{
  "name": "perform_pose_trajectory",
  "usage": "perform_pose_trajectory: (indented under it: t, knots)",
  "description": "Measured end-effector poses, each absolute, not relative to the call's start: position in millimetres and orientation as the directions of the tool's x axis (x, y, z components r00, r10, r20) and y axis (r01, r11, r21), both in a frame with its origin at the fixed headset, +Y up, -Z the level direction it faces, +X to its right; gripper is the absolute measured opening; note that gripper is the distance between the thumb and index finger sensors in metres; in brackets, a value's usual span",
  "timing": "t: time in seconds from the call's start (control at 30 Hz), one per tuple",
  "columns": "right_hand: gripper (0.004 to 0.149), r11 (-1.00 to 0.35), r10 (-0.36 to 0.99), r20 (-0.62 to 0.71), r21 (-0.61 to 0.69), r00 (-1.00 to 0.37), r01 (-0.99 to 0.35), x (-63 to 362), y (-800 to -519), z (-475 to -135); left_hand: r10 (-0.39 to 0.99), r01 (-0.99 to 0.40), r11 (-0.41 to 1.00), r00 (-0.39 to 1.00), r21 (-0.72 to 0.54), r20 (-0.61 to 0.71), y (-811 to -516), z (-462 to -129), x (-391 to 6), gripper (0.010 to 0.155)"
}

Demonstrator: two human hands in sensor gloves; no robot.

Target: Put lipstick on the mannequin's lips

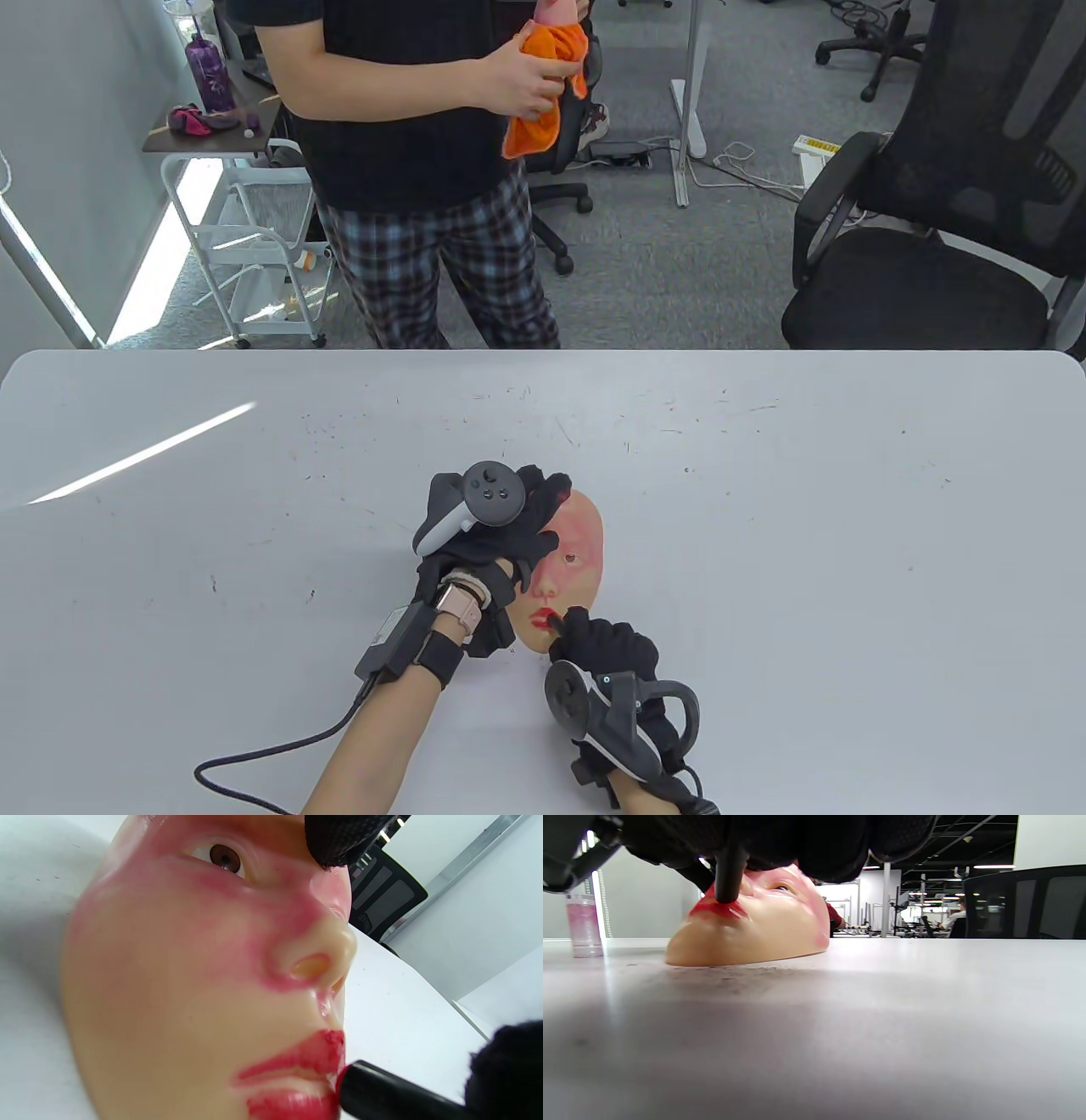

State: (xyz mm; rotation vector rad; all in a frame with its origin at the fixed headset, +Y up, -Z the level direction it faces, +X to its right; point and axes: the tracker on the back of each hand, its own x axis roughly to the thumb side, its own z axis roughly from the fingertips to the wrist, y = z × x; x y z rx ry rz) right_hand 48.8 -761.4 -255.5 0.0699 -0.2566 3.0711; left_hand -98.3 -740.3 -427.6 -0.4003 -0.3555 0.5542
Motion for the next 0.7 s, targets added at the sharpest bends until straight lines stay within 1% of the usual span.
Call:
perform_pose_trajectory:
  t: [0.1, 0.13, 0.2, 0.37, 0.47, 0.57, 0.63, 0.67, 0.7]
  knots:
    - [0.052, -0.985, 0.065, 0.062, -0.154, -0.996, -0.073, 51, -761, -255, 0.573, -0.437, 0.775, 0.791, -0.456, 0.216, -741, -428, -98, 0.074]
    - [0.052, -0.981, 0.079, 0.093, -0.167, -0.993, -0.094, 51, -760, -253, 0.572, -0.436, 0.776, 0.791, -0.456, 0.217, -741, -428, -98, 0.074]
    - [0.052, -0.982, 0.098, 0.127, -0.149, -0.987, -0.117, 49, -761, -252, 0.570, -0.434, 0.776, 0.792, -0.457, 0.217, -741, -428, -98, 0.074]
    - [0.051, -0.985, 0.058, 0.111, -0.158, -0.992, -0.076, 48, -760, -251, 0.572, -0.436, 0.776, 0.791, -0.456, 0.217, -741, -428, -99, 0.074]
    - [0.051, -0.985, 0.031, 0.070, -0.167, -0.997, -0.043, 51, -760, -252, 0.573, -0.437, 0.775, 0.790, -0.456, 0.216, -741, -428, -99, 0.074]
    - [0.052, -0.987, 0.047, 0.066, -0.153, -0.997, -0.057, 52, -760, -254, 0.572, -0.436, 0.776, 0.791, -0.455, 0.218, -741, -428, -99, 0.074]
    - [0.052, -0.981, 0.055, 0.101, -0.182, -0.993, -0.073, 48, -759, -252, 0.573, -0.437, 0.775, 0.790, -0.456, 0.217, -741, -428, -99, 0.075]
    - [0.052, -0.980, 0.053, 0.140, -0.185, -0.989, -0.079, 45, -759, -251, 0.572, -0.436, 0.776, 0.791, -0.456, 0.217, -741, -428, -98, 0.074]
    - [0.051, -0.983, 0.027, 0.161, -0.176, -0.987, -0.055, 40, -759, -252, 0.572, -0.435, 0.776, 0.791, -0.457, 0.217, -741, -428, -99, 0.075]
